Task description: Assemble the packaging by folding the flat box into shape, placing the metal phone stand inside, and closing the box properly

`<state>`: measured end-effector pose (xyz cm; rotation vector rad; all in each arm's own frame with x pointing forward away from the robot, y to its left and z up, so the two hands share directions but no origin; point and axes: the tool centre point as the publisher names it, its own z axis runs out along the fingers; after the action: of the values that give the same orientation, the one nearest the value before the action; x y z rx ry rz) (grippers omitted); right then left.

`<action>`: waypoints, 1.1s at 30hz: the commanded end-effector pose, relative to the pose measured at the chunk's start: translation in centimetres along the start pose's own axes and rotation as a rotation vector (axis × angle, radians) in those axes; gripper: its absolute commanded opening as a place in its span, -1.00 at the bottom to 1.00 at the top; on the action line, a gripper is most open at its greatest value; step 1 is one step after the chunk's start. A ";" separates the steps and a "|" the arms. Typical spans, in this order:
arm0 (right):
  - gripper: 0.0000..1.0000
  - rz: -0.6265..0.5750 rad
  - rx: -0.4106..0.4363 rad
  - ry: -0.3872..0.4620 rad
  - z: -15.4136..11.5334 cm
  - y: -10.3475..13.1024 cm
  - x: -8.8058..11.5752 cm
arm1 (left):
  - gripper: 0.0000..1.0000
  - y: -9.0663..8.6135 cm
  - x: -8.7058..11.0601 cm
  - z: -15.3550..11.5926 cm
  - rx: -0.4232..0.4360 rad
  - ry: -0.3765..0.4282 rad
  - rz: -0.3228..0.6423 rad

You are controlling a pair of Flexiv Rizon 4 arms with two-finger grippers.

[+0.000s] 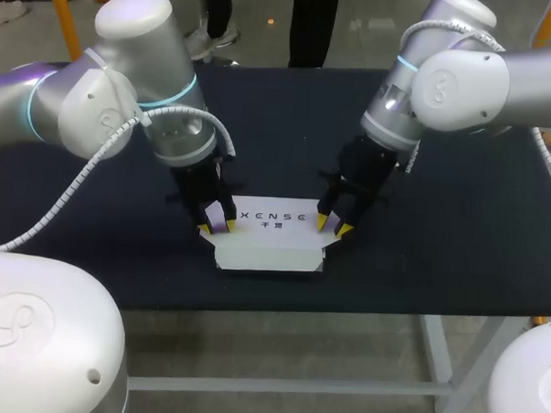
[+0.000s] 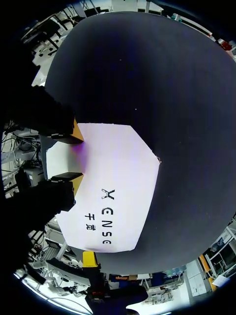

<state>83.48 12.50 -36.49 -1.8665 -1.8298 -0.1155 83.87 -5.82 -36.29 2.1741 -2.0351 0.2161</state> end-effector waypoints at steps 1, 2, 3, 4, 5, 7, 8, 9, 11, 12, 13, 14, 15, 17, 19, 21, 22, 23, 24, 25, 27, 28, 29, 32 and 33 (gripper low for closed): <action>-0.20 -0.002 -0.025 0.003 0.3 -0.5 -0.1 | -0.09 0.1 -0.1 0.3 0.006 0.000 0.006; -0.20 -0.005 -0.036 -0.001 0.3 -0.4 0.0 | -0.09 0.1 -0.1 0.3 0.007 0.000 0.007; -0.20 -0.012 -0.046 -0.002 0.4 -0.4 0.0 | -0.08 0.1 -0.1 0.4 0.007 0.001 0.008; -0.20 -0.018 -0.054 -0.003 0.5 -0.4 0.0 | -0.09 0.1 -0.1 0.4 0.010 0.001 0.011; -0.20 -0.029 -0.066 -0.004 0.5 -0.4 0.0 | -0.09 0.2 -0.1 0.4 0.011 0.003 0.014; -0.20 -0.048 -0.090 -0.012 0.7 -0.5 0.1 | -0.08 0.2 -0.2 0.5 0.013 0.006 0.017; -0.21 -0.055 -0.104 -0.018 0.8 -0.5 0.1 | -0.09 0.2 -0.2 0.5 0.014 0.007 0.018; -0.22 -0.064 -0.116 -0.022 0.9 -0.5 0.1 | -0.10 0.3 -0.2 0.5 0.015 0.008 0.020; -0.21 -0.081 -0.133 -0.017 1.0 -0.6 0.1 | -0.11 0.3 -0.2 0.5 0.016 0.010 0.023; -0.21 -0.091 -0.141 -0.016 1.1 -0.6 0.1 | -0.11 0.3 -0.2 0.5 0.017 0.014 0.028; -0.22 -0.096 -0.151 -0.017 1.1 -0.7 0.1 | -0.11 0.3 -0.2 0.6 0.018 0.017 0.029; -0.22 -0.100 -0.162 -0.021 1.2 -0.8 0.1 | -0.12 0.3 -0.2 0.6 0.018 0.017 0.028; -0.23 -0.105 -0.168 -0.021 1.3 -0.8 0.0 | -0.13 0.3 -0.2 0.7 0.018 0.017 0.028; -0.23 -0.106 -0.176 -0.022 1.4 -0.9 -0.1 | -0.14 0.2 -0.3 0.8 0.017 0.022 0.030; -0.22 -0.102 -0.184 -0.019 1.5 -0.9 -0.3 | -0.14 0.2 -0.3 0.8 0.018 0.024 0.033; -0.21 -0.094 -0.190 -0.019 1.5 -1.0 -0.5 | -0.14 0.2 -0.3 0.9 0.019 0.026 0.033; -0.22 -0.090 -0.194 -0.016 1.5 -1.0 -0.6 | -0.14 0.2 -0.3 0.9 0.019 0.027 0.033; -0.22 -0.087 -0.195 -0.015 1.6 -0.9 -0.7 | -0.14 0.2 -0.2 1.0 0.021 0.026 0.034; -0.22 -0.086 -0.197 -0.013 1.6 -0.9 -0.7 | -0.13 0.2 -0.2 1.0 0.023 0.025 0.035; -0.22 -0.085 -0.200 -0.011 1.6 -0.9 -0.7 | -0.12 0.2 -0.2 1.0 0.024 0.024 0.036; -0.21 -0.084 -0.206 -0.005 1.6 -0.9 -0.8 | -0.11 0.2 -0.2 1.1 0.030 0.024 0.041; -0.22 -0.084 -0.209 -0.002 1.6 -0.8 -0.8 | -0.11 0.3 -0.2 1.1 0.031 0.024 0.042; -0.22 -0.084 -0.211 0.001 1.6 -0.7 -0.7 | -0.11 0.3 -0.2 1.2 0.033 0.024 0.047; -0.21 -0.087 -0.214 0.014 1.7 -0.5 -0.6 | -0.11 0.3 -0.2 1.4 0.036 0.027 0.060; -0.21 -0.089 -0.217 0.020 1.7 -0.5 -0.6 | -0.11 0.4 -0.3 1.4 0.037 0.028 0.062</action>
<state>82.62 12.71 -37.80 -1.9179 -1.9533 -0.3594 83.73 -5.83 -37.27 2.1163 -2.0995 0.2844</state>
